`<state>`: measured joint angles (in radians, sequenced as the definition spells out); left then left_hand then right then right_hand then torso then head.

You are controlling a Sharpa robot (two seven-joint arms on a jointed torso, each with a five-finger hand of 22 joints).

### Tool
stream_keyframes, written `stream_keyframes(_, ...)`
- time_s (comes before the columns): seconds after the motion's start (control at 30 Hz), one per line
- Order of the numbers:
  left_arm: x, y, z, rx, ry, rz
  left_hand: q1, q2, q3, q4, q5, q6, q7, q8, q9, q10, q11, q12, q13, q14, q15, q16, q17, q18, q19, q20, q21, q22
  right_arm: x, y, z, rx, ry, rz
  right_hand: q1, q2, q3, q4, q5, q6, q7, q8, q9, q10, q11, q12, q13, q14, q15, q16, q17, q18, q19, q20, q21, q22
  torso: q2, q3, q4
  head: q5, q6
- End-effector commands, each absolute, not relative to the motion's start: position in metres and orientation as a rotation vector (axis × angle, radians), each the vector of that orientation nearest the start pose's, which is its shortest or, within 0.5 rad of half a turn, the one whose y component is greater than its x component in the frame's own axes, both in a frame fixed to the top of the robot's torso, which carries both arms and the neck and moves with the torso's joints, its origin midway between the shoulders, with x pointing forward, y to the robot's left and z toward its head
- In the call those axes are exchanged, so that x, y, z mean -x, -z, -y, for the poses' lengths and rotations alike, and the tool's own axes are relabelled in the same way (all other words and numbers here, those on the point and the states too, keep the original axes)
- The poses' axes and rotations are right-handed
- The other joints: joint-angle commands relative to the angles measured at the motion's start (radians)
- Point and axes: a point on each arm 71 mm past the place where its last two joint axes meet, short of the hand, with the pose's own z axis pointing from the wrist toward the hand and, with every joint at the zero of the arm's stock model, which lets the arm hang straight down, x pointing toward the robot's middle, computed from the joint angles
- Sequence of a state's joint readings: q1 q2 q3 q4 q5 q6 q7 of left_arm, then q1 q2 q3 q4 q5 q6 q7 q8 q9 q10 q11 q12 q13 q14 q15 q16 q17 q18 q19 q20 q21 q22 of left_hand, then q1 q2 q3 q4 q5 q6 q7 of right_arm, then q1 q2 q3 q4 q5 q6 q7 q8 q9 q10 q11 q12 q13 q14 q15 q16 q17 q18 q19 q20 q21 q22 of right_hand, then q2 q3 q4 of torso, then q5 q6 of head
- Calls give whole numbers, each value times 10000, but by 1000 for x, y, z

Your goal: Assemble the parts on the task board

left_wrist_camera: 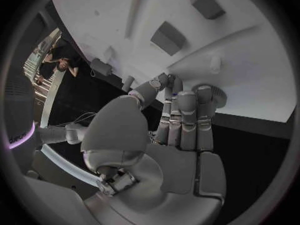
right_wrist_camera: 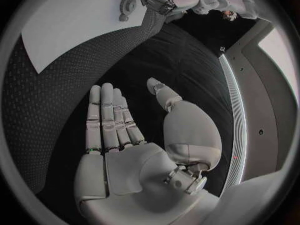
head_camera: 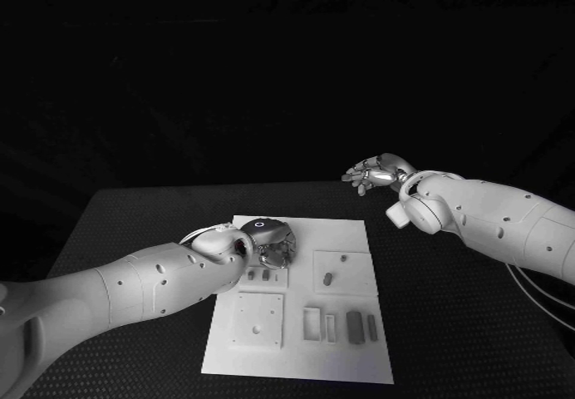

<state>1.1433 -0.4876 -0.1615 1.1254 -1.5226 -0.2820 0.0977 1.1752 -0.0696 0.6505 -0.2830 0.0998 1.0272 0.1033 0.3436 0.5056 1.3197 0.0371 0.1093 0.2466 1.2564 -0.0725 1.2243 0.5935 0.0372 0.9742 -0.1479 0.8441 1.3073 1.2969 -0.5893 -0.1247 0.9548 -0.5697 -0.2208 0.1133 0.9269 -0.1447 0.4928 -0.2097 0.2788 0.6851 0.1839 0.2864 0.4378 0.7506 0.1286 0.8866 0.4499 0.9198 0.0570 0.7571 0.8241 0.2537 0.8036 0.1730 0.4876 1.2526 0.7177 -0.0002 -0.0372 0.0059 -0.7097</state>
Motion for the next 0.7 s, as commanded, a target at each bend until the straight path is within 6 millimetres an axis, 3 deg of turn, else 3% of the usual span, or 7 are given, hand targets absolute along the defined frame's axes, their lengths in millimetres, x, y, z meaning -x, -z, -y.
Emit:
stream_keyframes(0.03, -509, 267, -117, -3490, 7818, -17433, 78, 133, 73, 2, 59, 88, -11, 36, 6, 58, -16, 29, 49, 14, -51, 38, -14, 468, 80, -121, -2, 133, -586, 190, 247, -6339, -9208, -16891, -63, 55, -22, 22, 50, -50, 148, 64, -15, -59, -12, 53, -12, -71, 23, 30, -17, 80, 28, 18, -45, 11, 3, -1, -4, 15, 16)
stream_keyframes(0.4, -511, 257, -136, -2428, 8219, -17927, 47, 155, 73, 11, 72, 90, -11, 29, 10, 72, -20, 19, 58, 32, -54, 33, -21, 456, 89, -129, -19, 124, -585, 190, 250, -6366, -9170, -16882, -63, 53, -22, 23, 51, -51, 147, 65, -18, -60, -12, 59, -21, -71, 23, 30, -18, 80, 31, 17, -54, 19, -9, 9, 16, 38, 43)
stream_keyframes(0.7, -514, 242, -167, -2062, 7925, -18306, 24, 160, 70, 4, 72, 92, -12, 24, 14, 92, -25, 14, 68, 36, -58, 21, -30, 442, 76, -133, -42, 118, -585, 190, 252, -6392, -9134, -16871, -61, 51, -22, 21, 51, -51, 145, 67, -20, -61, -12, 64, -28, -72, 23, 31, -19, 80, 34, 17, -61, 26, -13, 4, 29, 71, 62)
